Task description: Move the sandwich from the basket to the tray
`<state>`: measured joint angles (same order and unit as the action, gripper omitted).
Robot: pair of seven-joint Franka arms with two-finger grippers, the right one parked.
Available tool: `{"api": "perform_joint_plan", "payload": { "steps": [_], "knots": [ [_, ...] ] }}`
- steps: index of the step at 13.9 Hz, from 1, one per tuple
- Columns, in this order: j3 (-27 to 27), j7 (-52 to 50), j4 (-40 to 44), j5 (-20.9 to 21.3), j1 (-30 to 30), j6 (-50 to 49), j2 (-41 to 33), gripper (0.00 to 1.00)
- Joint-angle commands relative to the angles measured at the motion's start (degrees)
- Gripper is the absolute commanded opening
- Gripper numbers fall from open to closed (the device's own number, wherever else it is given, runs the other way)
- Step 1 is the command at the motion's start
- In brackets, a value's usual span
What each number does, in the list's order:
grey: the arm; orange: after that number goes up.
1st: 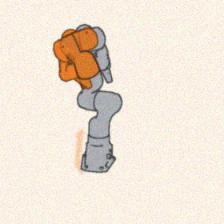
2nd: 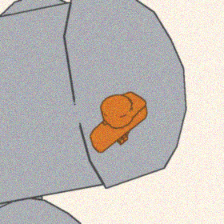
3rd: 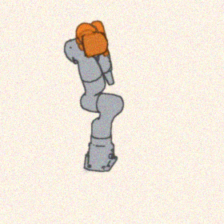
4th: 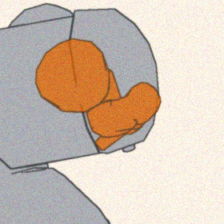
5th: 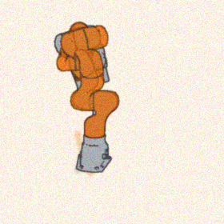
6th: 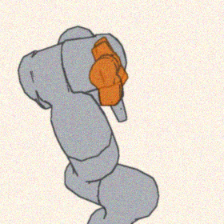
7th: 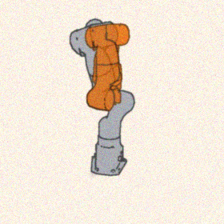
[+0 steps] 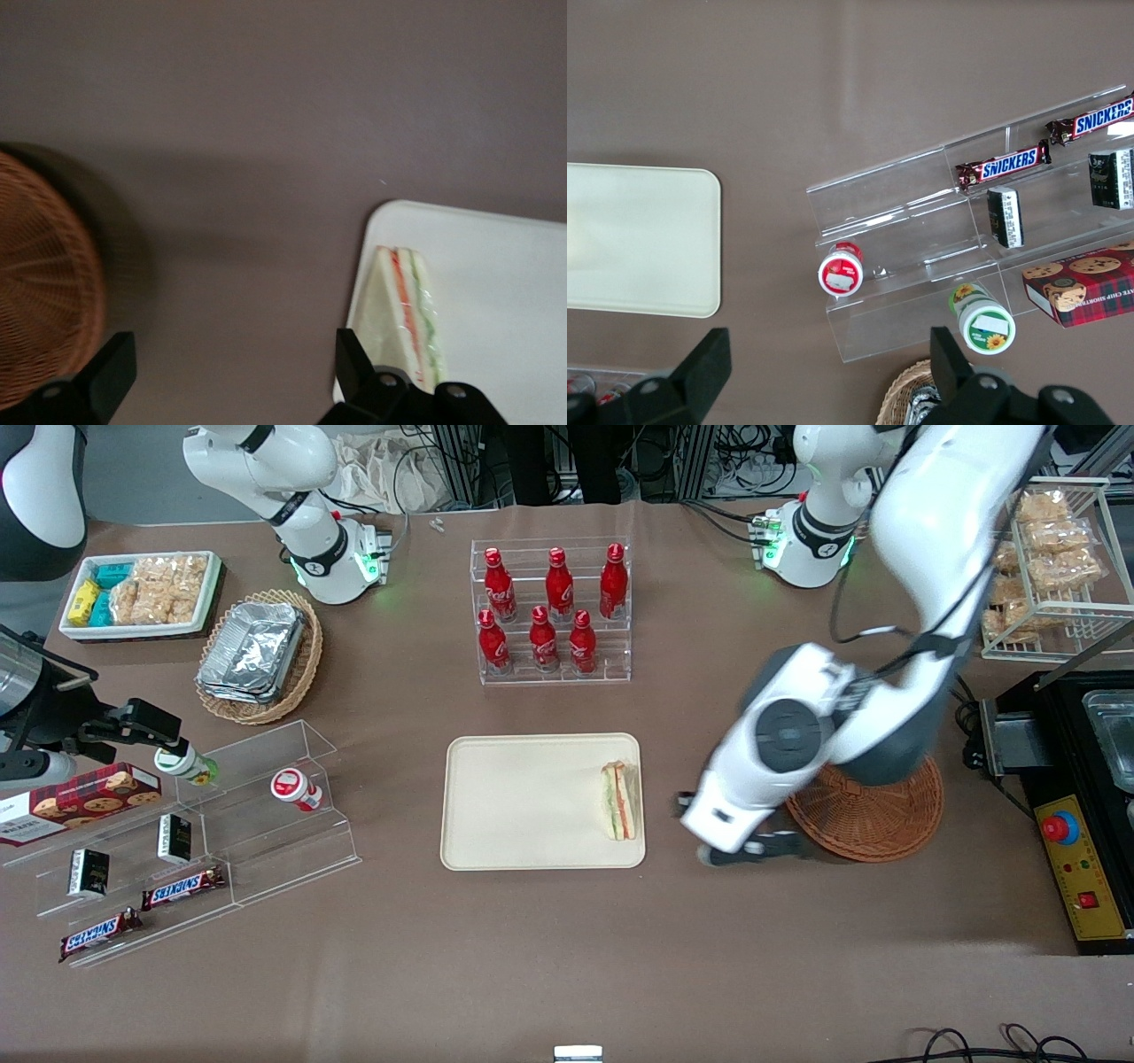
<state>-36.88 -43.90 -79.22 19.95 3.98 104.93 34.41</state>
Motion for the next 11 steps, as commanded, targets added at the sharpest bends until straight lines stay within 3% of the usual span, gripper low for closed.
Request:
{"api": "perform_joint_plan", "payload": {
  "steps": [1, 3, 7, 11],
  "knots": [
    [0.2, 5.8, -4.2, -1.4, 3.3, -4.0, -6.3, 1.0],
    [6.4, 12.0, -7.1, -2.6, 2.9, -5.5, -10.8, 1.0],
    [21.3, 33.0, -16.9, -12.2, -0.1, -4.4, -22.0, 1.0],
    [28.4, 44.9, -23.3, -13.3, -1.1, -2.2, -27.7, 1.0]
  ]
}}
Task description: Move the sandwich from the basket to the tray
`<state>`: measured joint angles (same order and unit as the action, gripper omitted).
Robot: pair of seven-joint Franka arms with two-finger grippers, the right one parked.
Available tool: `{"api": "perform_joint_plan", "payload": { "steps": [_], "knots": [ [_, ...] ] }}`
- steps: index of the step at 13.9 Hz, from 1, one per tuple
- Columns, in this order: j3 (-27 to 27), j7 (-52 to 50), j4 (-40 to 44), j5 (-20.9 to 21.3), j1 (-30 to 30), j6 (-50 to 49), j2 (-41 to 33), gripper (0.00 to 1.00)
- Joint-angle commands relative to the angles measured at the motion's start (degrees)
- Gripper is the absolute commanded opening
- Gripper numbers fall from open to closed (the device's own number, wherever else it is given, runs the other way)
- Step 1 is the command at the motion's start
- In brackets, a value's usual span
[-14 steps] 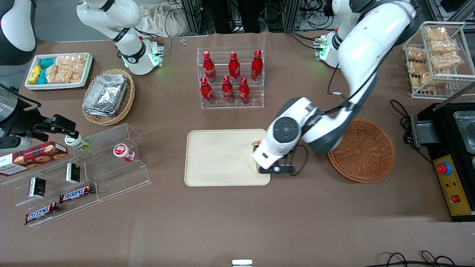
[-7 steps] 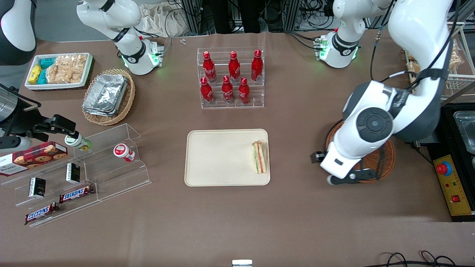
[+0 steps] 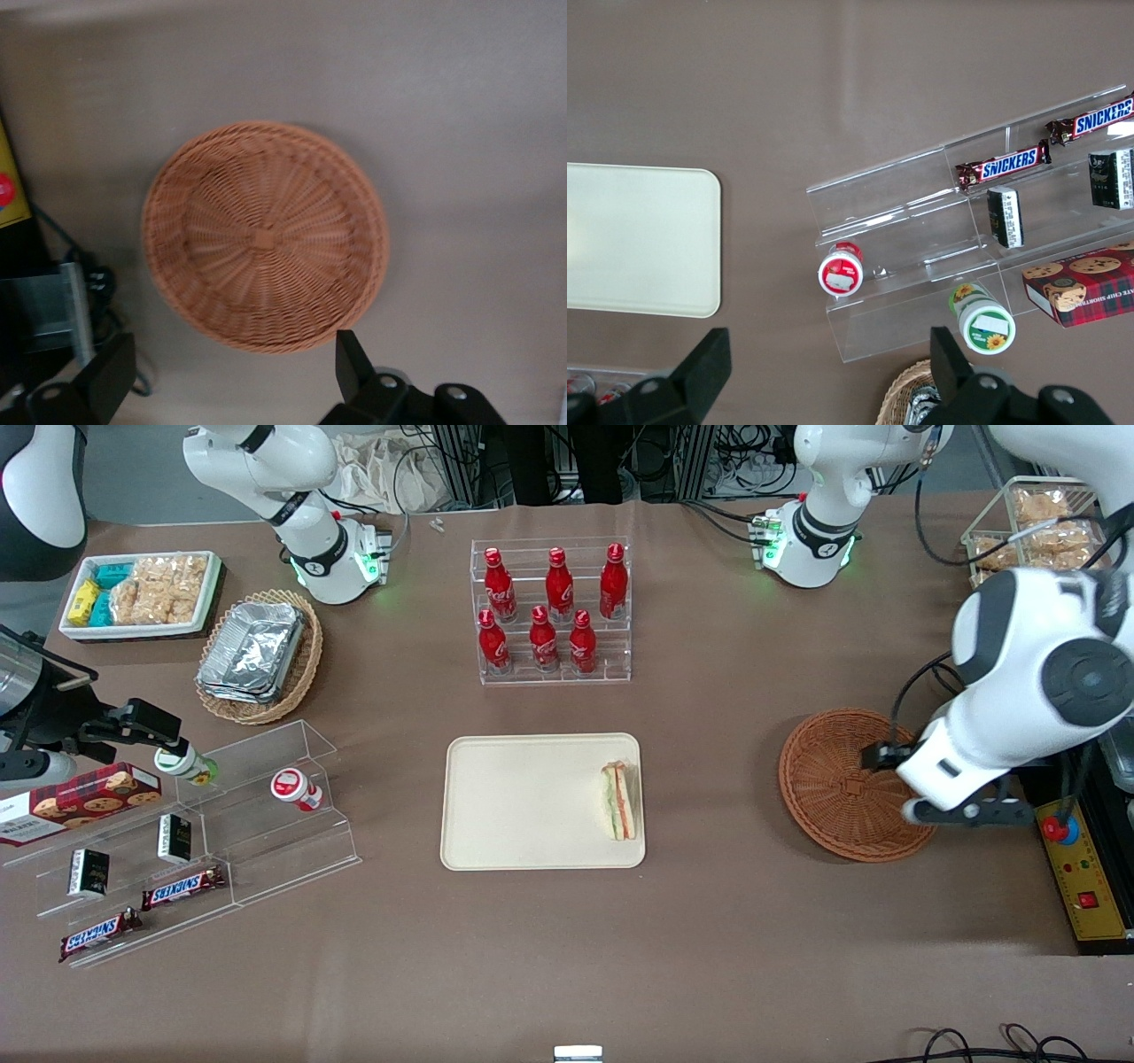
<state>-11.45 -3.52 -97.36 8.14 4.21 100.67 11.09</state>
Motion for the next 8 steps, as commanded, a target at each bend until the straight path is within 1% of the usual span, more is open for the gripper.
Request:
{"api": "perform_joint_plan", "payload": {
  "steps": [1, 4, 6, 8],
  "knots": [
    [4.2, 6.8, -4.7, -2.9, -1.2, 1.8, -4.5, 1.0],
    [5.5, 13.9, -1.5, -3.7, -0.7, -0.5, -3.9, 1.0],
    [5.6, 14.8, 3.1, -2.8, -0.6, -3.8, -1.7, 1.0],
    [5.6, 16.6, 6.8, -2.6, -0.6, -4.7, 0.1, 1.0]
  ]
}}
